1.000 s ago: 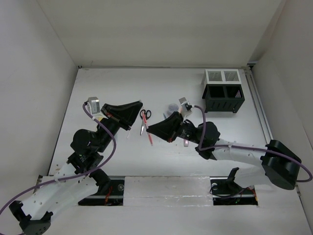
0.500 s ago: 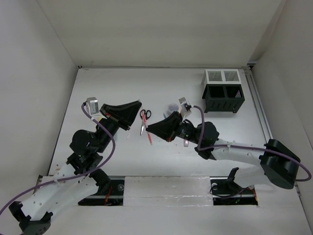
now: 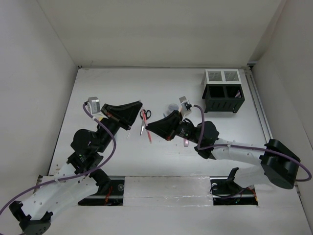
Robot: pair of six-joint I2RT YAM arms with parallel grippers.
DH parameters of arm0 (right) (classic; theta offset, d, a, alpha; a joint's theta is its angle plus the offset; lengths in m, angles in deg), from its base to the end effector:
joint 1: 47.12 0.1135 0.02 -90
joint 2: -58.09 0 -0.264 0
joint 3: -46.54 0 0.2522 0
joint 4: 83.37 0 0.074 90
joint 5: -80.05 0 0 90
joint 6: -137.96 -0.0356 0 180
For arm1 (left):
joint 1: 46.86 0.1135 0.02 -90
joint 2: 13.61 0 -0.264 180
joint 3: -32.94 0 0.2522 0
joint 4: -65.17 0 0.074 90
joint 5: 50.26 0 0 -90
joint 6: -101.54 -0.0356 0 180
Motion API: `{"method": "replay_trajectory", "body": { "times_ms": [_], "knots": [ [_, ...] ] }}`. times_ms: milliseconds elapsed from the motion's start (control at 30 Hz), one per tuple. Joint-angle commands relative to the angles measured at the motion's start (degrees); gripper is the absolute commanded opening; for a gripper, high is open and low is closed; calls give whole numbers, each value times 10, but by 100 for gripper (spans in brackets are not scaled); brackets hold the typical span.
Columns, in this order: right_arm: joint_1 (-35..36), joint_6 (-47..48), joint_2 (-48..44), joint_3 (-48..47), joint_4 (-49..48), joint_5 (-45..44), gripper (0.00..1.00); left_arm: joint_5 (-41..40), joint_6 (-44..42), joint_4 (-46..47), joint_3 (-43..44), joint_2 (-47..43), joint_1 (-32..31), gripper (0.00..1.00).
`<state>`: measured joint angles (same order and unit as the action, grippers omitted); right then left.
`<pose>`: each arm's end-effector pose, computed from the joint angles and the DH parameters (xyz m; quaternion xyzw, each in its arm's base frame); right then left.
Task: Sort the stationery into containers
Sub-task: Close the pen cap on the pen.
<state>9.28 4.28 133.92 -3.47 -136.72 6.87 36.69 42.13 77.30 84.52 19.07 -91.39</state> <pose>0.1454 0.2374 0.3096 -0.1811 0.4960 0.6970 0.4851 0.0942 -0.0900 0.3942 0.0367 0.4912 -0.5201 0.6978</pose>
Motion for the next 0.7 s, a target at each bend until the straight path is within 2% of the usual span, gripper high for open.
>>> {"method": "replay_trajectory", "body": {
  "times_ms": [0,667],
  "knots": [
    [6,11,-7,-26,-14,-6,0,7,-7,24,7,0,1,0],
    [-17,1,-24,-32,-25,-6,0,36,-7,29,1,-1,1,0]
  ]
}}
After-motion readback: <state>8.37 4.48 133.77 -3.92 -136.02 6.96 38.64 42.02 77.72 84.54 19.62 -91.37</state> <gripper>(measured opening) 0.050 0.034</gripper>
